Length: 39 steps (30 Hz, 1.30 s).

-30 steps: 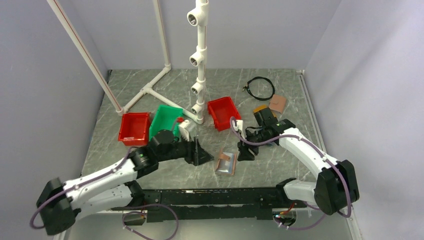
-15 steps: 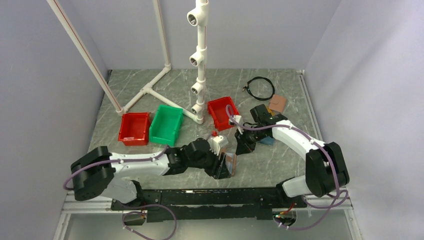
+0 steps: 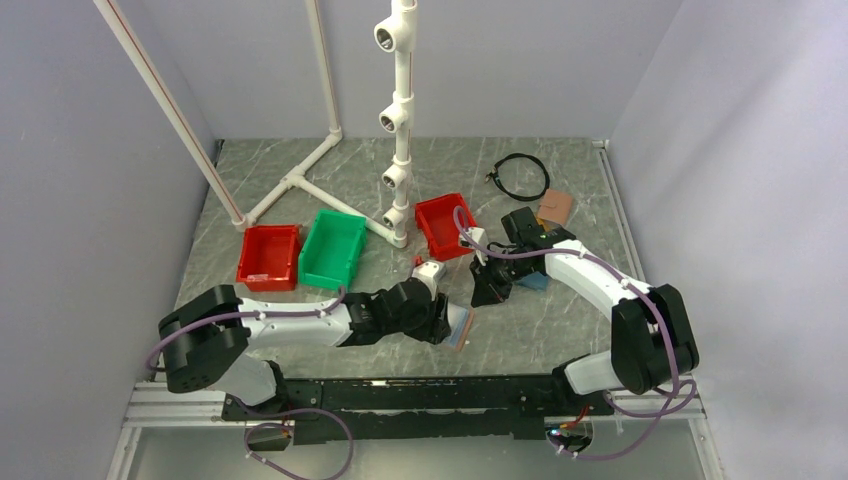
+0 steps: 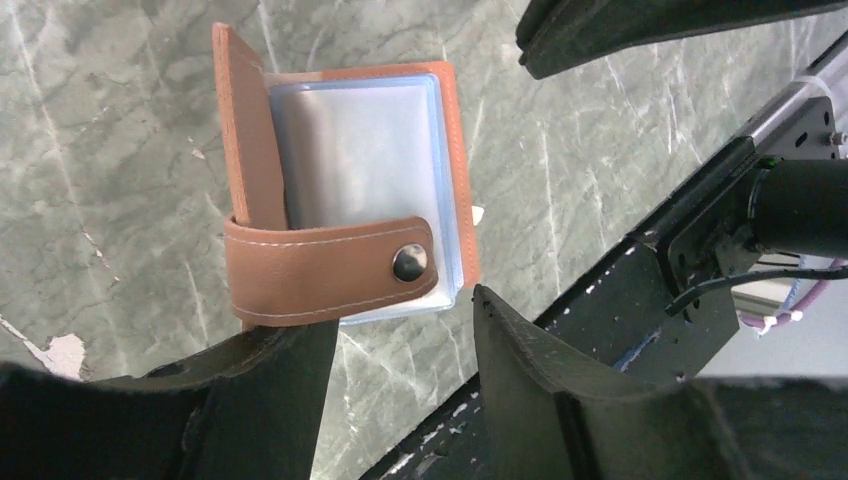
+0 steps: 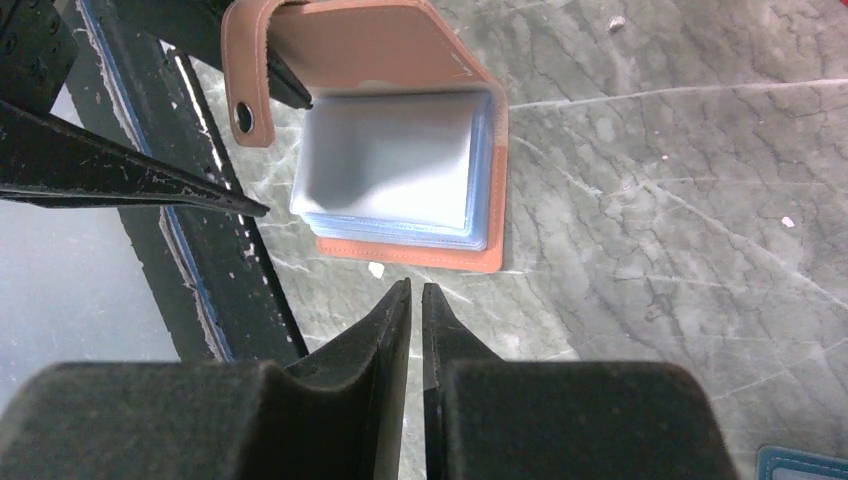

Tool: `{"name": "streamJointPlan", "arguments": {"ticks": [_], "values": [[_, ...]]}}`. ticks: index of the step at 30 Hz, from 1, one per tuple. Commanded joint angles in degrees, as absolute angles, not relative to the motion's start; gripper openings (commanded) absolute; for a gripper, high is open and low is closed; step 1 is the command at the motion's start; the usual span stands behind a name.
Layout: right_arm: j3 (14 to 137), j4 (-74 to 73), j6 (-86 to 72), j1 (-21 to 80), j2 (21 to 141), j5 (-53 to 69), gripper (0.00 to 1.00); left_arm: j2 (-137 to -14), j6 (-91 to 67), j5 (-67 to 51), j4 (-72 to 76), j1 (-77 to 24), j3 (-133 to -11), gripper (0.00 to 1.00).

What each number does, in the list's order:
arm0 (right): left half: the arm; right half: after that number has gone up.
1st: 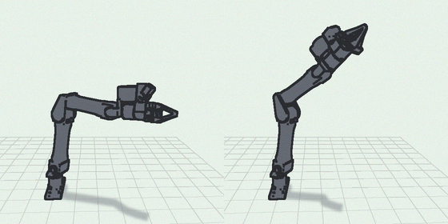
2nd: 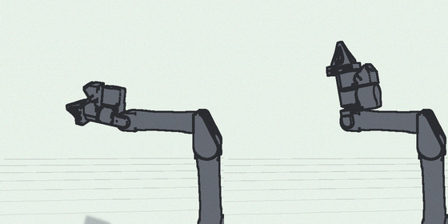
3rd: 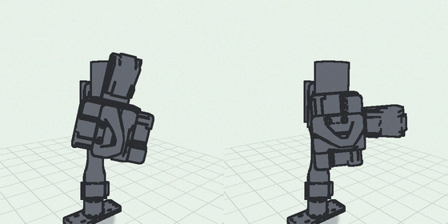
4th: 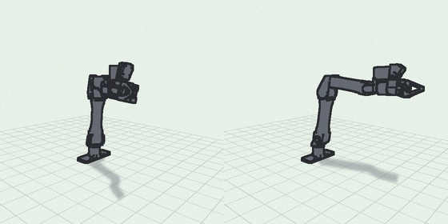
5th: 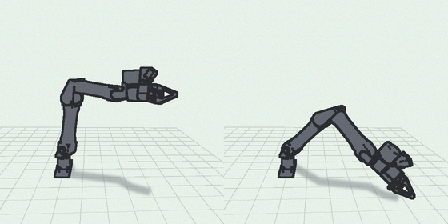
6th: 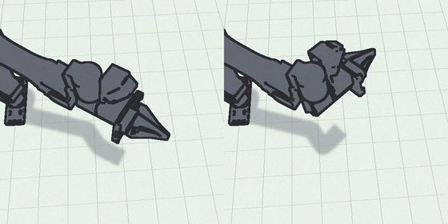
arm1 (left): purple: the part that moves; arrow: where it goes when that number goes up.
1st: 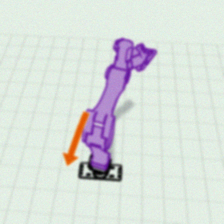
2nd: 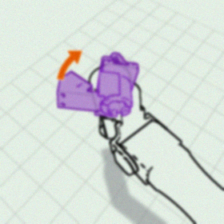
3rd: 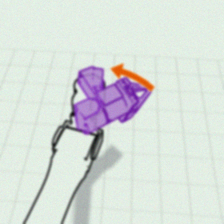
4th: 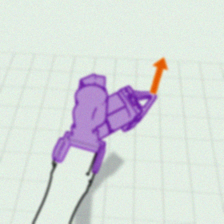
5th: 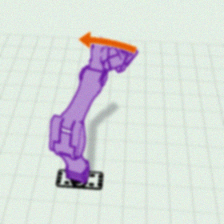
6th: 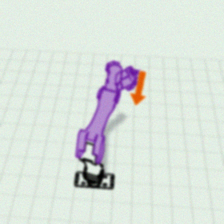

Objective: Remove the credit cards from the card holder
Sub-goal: Open the card holder at the center of the board.

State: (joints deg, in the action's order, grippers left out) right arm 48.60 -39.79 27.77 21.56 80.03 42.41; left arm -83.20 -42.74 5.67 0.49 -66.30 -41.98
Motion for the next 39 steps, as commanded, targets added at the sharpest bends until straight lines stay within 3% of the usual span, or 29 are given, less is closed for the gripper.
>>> {"name": "streamJointPlan", "arguments": {"ticks": [1, 13, 27, 30, 34, 39], "values": [[50.7, -38.6, 27.3, 21.4, 79.2, 43.1, 0.11, -84.5, -42.3, 8.7, 0.1, -66.4, -43.3, 0.59], [50.6, -38.7, 27.4, 21.4, 78.9, 43.2, 0.11, -89.4, -37.4, 5.5, -1.9, -64.2, -47.2, 0.72], [50.7, -38.7, 27.5, 21.4, 78.9, 43.4, 0.11, -93.6, -36.8, 2.6, -1.9, -63.4, -48.5, 0.79], [50.6, -38.7, 27.5, 21.4, 78.9, 43.3, 0.11, -93.8, -37.7, 4.2, -3.6, -63.3, -48.6, 0.76], [50.7, -38.7, 27.6, 21.4, 78.8, 43.4, 0.11, -93.3, -38.7, 6.8, -5.0, -63.4, -48.1, 0.64], [50.7, -39.0, 27.8, 21.4, 78.7, 43.5, 0.11, -92.7, -39.9, 6.9, -4.8, -62.8, -47.2, 0.39]]}}
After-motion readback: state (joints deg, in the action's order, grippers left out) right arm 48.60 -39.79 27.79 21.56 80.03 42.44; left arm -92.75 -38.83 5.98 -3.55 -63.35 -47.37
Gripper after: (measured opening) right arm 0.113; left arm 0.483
